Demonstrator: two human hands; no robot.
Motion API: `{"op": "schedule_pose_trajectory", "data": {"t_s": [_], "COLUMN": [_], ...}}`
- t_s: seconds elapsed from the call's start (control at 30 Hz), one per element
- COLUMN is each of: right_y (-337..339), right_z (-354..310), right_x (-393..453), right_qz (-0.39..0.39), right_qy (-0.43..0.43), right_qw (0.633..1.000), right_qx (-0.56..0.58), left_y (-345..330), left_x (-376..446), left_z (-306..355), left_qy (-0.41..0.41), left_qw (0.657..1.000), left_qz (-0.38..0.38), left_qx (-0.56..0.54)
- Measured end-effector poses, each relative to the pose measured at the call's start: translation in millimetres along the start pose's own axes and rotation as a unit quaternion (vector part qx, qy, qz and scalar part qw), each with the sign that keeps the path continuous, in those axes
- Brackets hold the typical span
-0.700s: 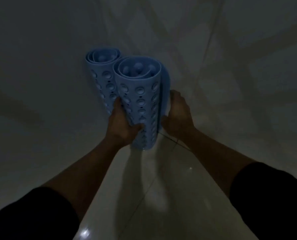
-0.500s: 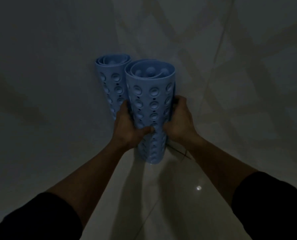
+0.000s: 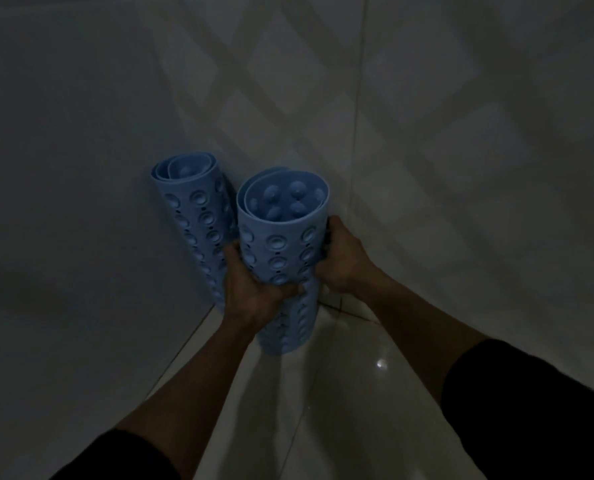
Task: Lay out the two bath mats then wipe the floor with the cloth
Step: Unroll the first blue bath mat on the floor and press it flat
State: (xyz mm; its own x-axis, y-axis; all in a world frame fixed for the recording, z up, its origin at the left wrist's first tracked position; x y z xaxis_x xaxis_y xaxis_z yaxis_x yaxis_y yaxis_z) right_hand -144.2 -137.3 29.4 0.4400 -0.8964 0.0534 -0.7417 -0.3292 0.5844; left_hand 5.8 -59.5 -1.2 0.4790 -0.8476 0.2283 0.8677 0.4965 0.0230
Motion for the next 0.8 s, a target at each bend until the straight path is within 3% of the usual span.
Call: {"op": "schedule_pose_trajectory", "data": {"t_s": [0.13,0.33,0.6,0.8], "right_y": [33.9,108.4,234.9,301.6], "right_z": [3.4,12.9,23.7,77.7], "right_x": [-21.5,-80.7,-201.3,-305.9], "right_qz": [0.005,0.031,0.171,0.288], "right_qy": [-0.060,-0.179,-0.315,-0.388], "right_qw": [0.997,0.983,0.933,0.874], "right_qx": [-0.049,-0.032,-0.008,0.054], "left_y": [-18.8,-64.8,-172.1,-254.9], "left_x": [-9.8,-34.8,-94.9,-155.6], "left_z": [24.1,46.6,115.5,168.5], "left_qy": [-0.026,0.056,0.088,0.128], "left_qw": [0.996,0.981,0.939,0.879], "left_qz": [-0.085,-0.171,-0.311,-0.431], "left_qx": [-0.008,-0.071,-0.120,-0.155]}}
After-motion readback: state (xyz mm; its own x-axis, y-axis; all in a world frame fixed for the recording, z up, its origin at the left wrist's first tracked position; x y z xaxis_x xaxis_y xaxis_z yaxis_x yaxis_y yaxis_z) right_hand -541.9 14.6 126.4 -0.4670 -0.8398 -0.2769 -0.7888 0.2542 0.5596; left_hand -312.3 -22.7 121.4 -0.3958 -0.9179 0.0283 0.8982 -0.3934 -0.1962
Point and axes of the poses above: each hand's wrist, its own x-axis towards the middle knuckle, its own y-axis out of the back of the hand, z = x × y, the point moved 6 cm from there along x, towards the middle knuckle, and after that the axes turned 12 degrees about -x, right-handed, at the moved point
